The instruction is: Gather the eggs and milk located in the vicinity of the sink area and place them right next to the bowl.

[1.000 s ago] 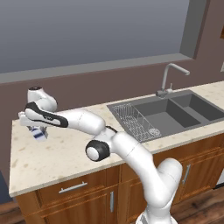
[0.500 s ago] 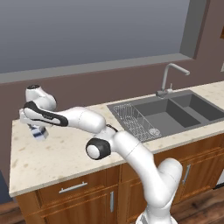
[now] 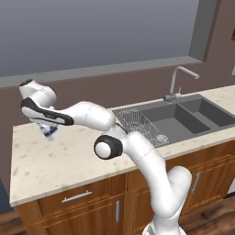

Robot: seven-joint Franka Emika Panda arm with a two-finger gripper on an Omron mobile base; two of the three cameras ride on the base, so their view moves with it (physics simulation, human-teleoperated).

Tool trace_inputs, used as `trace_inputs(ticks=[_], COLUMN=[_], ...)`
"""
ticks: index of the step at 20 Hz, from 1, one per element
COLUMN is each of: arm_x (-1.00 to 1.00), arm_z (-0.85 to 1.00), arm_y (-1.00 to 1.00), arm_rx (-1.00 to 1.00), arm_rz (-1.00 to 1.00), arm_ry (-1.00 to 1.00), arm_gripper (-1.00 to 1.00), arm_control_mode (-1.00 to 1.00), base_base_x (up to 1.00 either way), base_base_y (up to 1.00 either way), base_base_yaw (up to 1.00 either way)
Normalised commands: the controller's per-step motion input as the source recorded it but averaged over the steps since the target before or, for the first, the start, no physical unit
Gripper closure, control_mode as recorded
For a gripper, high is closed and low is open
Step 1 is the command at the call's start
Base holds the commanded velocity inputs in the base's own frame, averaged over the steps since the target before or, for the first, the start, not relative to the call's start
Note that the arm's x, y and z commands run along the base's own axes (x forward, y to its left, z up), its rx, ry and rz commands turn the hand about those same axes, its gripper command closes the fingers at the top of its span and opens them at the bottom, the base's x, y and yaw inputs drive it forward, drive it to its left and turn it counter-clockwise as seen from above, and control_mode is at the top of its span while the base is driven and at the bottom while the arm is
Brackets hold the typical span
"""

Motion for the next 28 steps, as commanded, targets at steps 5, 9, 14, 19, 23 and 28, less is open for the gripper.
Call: trace_inputs(ticks=[5, 9, 14, 19, 23, 28], arm_x=[-0.86, -0.81, -0.75, -0.8, -0.81, -0.53], arm_z=[0.0, 0.05, 0.27, 0.42, 0.43, 0.15], arm_y=[-1.0, -1.0, -1.0, -1.0, -1.0, -0.88], arm_rx=[0.0, 0.0, 0.0, 0.03, 0.12, 0.23], arm_rz=[-0.21, -0.22, -0.22, -0.12, -0.06, -0.21], arm_ry=[-0.36, -0.32, -0.33, -0.43, -0.44, -0.11], arm_gripper=[1.0, 1.0, 1.0, 1.0, 1.0, 1.0], arm_control_mode=[-1.0, -1.0, -1.0, -1.0, -1.0, -1.0], base_base_x=[0.0, 0.0, 0.0, 0.0, 0.0, 0.0], base_base_y=[0.0, 0.0, 0.0, 0.0, 0.0, 0.0], base_base_yaw=[0.0, 0.0, 0.0, 0.0, 0.0, 0.0])
